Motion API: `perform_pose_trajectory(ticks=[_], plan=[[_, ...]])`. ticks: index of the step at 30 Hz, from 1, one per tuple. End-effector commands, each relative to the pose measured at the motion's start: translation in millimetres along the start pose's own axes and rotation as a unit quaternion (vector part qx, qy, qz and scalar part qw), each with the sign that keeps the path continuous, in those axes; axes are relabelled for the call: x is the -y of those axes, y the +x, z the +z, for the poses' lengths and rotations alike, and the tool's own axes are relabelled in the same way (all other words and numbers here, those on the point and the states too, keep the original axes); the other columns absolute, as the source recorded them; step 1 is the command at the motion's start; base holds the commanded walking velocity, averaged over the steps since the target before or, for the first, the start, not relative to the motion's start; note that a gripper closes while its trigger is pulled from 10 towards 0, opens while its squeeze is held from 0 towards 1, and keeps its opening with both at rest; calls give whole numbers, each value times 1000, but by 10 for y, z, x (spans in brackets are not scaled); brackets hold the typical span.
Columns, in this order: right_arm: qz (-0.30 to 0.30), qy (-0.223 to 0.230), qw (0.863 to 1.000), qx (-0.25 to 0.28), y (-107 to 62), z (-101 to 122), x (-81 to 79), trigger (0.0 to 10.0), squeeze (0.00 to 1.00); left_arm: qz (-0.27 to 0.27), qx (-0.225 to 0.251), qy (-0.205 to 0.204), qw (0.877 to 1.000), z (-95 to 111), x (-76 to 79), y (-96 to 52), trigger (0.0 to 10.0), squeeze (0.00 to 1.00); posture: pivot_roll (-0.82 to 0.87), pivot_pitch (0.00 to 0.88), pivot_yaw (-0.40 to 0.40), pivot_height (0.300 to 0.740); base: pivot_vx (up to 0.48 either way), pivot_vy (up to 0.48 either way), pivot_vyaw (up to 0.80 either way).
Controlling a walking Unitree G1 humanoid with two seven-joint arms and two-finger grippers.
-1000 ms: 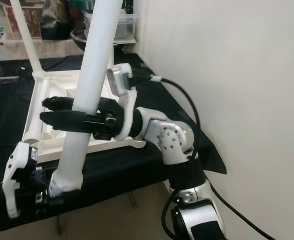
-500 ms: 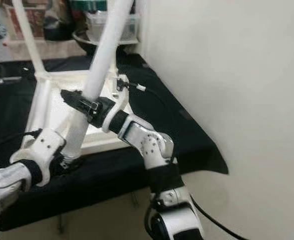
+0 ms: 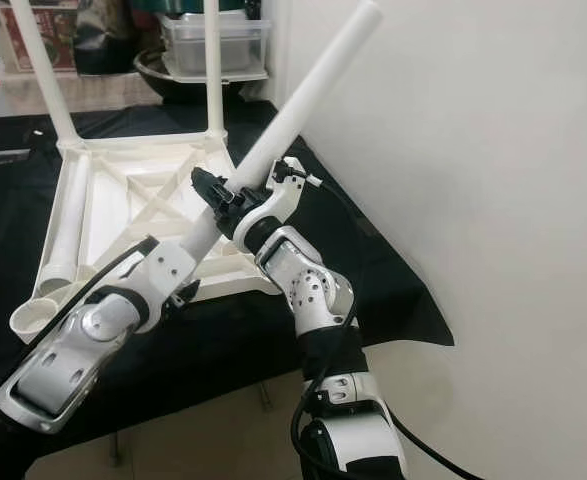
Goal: Building children table
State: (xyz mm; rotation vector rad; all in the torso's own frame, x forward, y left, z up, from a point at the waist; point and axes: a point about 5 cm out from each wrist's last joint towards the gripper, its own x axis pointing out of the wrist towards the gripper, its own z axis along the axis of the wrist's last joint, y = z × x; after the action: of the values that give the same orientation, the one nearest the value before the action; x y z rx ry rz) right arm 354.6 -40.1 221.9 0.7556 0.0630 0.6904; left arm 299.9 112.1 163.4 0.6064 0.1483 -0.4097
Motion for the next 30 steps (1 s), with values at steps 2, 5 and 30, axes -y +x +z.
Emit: perform_pose_trajectory(ticks=[2,5,30], plan=[[50,76,996,-4,177,-292,-400,2078,0,-25,30,17,999,125,150,46,10000,0,113,0,-66,740,0,0,0],[44,87,995,7,162,-286,-378,0,0,-33,34,14,999,147,223,62,10000,0,104,0,-58,740,0,0,0],[13,11,998,64,137,62,-172,0,0,93,63,11,994,-1,-340,-299,10000,1000,110,0,-73,740,0,0,0]])
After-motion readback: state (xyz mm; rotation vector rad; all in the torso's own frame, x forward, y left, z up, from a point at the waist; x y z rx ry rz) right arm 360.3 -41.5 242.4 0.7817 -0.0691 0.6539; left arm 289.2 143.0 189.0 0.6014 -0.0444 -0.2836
